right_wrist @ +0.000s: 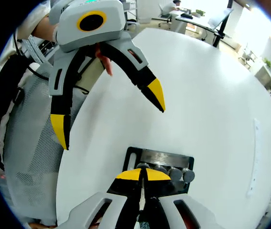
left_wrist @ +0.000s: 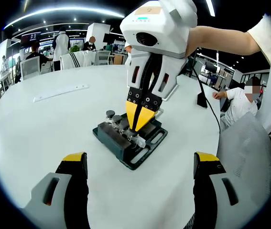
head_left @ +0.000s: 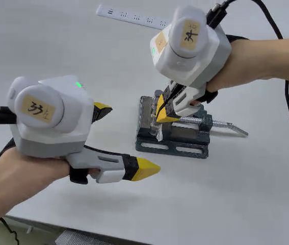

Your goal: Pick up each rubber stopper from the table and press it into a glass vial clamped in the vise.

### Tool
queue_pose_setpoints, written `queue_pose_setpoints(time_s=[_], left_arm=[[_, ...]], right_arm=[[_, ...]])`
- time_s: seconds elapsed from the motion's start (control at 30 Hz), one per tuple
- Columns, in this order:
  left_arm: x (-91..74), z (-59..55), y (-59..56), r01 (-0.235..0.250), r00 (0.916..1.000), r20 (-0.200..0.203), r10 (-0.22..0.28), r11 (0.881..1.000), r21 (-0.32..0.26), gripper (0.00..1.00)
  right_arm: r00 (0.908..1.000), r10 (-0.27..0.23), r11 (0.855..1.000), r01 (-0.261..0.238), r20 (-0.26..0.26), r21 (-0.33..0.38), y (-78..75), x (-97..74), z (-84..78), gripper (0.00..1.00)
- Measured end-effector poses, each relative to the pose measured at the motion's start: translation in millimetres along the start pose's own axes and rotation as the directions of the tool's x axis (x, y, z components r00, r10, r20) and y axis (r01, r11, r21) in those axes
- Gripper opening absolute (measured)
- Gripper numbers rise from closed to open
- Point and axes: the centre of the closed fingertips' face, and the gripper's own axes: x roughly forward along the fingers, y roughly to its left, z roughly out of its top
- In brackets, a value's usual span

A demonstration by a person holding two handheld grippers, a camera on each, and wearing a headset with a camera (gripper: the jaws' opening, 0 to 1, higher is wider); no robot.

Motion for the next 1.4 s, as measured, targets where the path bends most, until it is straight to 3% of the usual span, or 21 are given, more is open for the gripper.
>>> queue_pose_setpoints(time_s=[0.07,0.13,0.17,0.23,0.3,0.37,0.5,0.6,0.63,0.77,0.83,0.87,0.97,1.03,1.07,1.1,1.17,1.23,1.3,1.33,1.4], left_arm=[[-1.4,0.0,0.3,-0.003,1.0000,-0.003,0.003,1.000,0.002,0.91],[-3.1,-1.0,1.7,-0.007,1.0000,-0.007,0.007,1.000,0.004,0.91],[-3.8,-1.2,2.0,-0.009,0.9999,-0.008,0.009,1.000,0.002,0.91],[-4.9,-1.3,2.4,-0.012,0.9999,-0.009,0.012,1.000,0.005,0.91],[-5.8,-1.0,2.6,-0.014,0.9999,-0.008,0.014,1.000,0.002,0.91],[-6.5,-1.5,3.3,-0.016,0.9999,-0.005,0.016,1.000,-0.003,0.92],[-6.9,-3.4,5.5,-0.018,0.9998,-0.005,0.018,1.000,0.000,0.93],[-7.2,-3.5,5.3,-0.018,0.9998,-0.005,0.018,1.000,0.008,0.94],[-7.2,-3.4,5.1,-0.018,0.9998,-0.005,0.018,1.000,0.008,0.94],[-6.5,-1.7,6.5,-0.018,0.9998,0.011,0.017,1.000,0.014,0.96],[-6.2,-2.6,7.5,-0.018,0.9998,0.010,0.018,1.000,0.012,0.97],[-6.4,-3.3,8.2,-0.021,0.9998,0.006,0.021,1.000,0.016,0.97],[-7.1,-4.6,8.9,-0.020,0.9998,0.002,0.020,1.000,0.018,0.97],[-8.4,-5.8,11.3,-0.023,0.9997,-0.002,0.023,0.999,0.025,0.98],[-8.8,-6.1,11.7,-0.022,0.9997,-0.003,0.022,0.999,0.025,0.98],[-9.5,-5.8,11.7,-0.022,0.9998,-0.003,0.022,0.999,0.025,0.98],[-10.6,-5.6,13.4,-0.022,0.9997,-0.003,0.022,0.999,0.029,0.98],[-11.3,-5.2,14.0,-0.024,0.9997,-0.004,0.024,0.999,0.031,0.99],[-11.9,-5.8,14.8,-0.026,0.9996,-0.008,0.027,0.999,0.034,0.99],[-12.2,-6.0,14.7,-0.026,0.9996,-0.010,0.027,0.999,0.035,0.99],[-12.9,-5.4,14.2,-0.026,0.9996,-0.007,0.026,0.999,0.038,0.99]], right_arm=[[0.9999,-0.011,1.000,0.011,-0.001,-0.012,0.7,-0.7,-1.9,0.00],[0.9988,-0.049,0.999,0.049,0.001,-0.014,-5.0,-4.2,-4.0,0.07],[0.9995,-0.028,1.000,0.028,0.016,0.004,0.6,-5.9,-4.0,0.10],[0.9975,-0.059,0.998,0.058,0.037,0.028,-0.8,-8.0,-4.4,0.18],[0.9968,-0.059,0.998,0.057,0.054,0.036,3.7,-11.1,-7.5,0.22],[0.9908,-0.072,0.994,0.063,0.114,0.086,7.4,-13.9,-4.9,0.27],[0.9747,-0.125,0.980,0.093,0.185,0.174,6.8,-19.9,-9.4,0.41],[0.9550,-0.182,0.963,0.126,0.234,0.237,5.9,-25.1,-18.5,0.51],[0.9509,-0.192,0.956,0.125,0.243,0.264,7.2,-26.5,-21.2,0.52],[0.9161,-0.274,0.920,0.160,0.293,0.358,11.2,-35.0,-34.4,0.60],[0.9037,-0.308,0.901,0.176,0.298,0.396,14.2,-36.7,-41.6,0.67],[0.9035,-0.312,0.897,0.177,0.294,0.406,18.4,-36.4,-47.8,0.71],[0.8908,-0.348,0.868,0.188,0.292,0.459,27.1,-37.3,-60.0,0.78],[0.8723,-0.380,0.851,0.199,0.308,0.486,32.7,-38.9,-66.1,0.80],[0.8690,-0.391,0.837,0.198,0.304,0.510,36.1,-39.0,-69.7,0.81],[0.8703,-0.398,0.814,0.189,0.290,0.549,41.5,-37.5,-76.3,0.82],[0.8591,-0.415,0.811,0.200,0.300,0.550,46.8,-37.2,-80.8,0.87],[0.8583,-0.424,0.787,0.190,0.289,0.587,55.0,-34.5,-87.0,0.91],[0.8524,-0.435,0.781,0.196,0.291,0.592,61.9,-31.8,-91.6,0.95],[0.8497,-0.449,0.760,0.201,0.276,0.618,63.1,-27.9,-98.6,0.96],[0.8401,-0.466,0.748,0.206,0.278,0.631,65.5,-29.1,-100.9,0.99]])
